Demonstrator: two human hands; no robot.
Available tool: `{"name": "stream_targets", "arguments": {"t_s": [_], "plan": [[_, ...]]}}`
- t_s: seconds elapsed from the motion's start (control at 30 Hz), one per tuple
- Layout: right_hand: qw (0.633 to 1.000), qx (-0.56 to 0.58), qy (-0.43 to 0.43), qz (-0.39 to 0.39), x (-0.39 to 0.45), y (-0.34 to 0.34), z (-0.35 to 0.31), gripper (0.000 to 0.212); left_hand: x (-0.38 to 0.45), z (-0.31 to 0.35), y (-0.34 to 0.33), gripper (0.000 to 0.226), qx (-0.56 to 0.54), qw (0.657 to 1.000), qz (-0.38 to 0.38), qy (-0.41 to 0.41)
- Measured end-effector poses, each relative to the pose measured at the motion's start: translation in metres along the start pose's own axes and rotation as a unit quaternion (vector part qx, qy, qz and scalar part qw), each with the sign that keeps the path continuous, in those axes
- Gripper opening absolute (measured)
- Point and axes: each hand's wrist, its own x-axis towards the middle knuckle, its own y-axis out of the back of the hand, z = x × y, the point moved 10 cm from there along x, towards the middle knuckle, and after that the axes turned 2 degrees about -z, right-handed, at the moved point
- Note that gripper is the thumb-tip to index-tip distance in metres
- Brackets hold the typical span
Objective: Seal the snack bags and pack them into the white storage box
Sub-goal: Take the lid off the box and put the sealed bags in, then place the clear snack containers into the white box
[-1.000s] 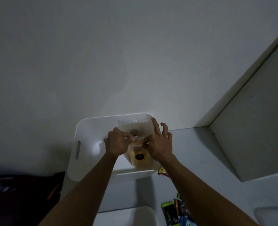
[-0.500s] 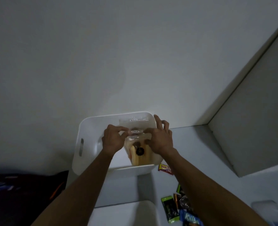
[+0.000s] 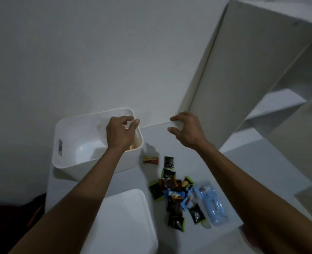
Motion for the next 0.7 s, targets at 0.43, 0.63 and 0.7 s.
{"name": "stream_targets", "arguments": {"t_s": [0.43,0.63,0.7], "plan": [[0.991,0.063,-0.119,0.012,-0.124,0.100,0.255,0.034,-0.161,0.076,-0.211,0.029,-0.047,0.995,-0.092,0.002],[0.984,0.096,-0.150,0.014,-0.164,0.093,0.392,0.042,-0.250,0.101,-0.332,0.044,-0.070,0.993,-0.089,0.046],[0.982,0.102,-0.156,0.005,-0.179,0.084,0.426,0.047,-0.279,0.110,-0.367,0.048,-0.063,0.993,-0.088,0.048]]}}
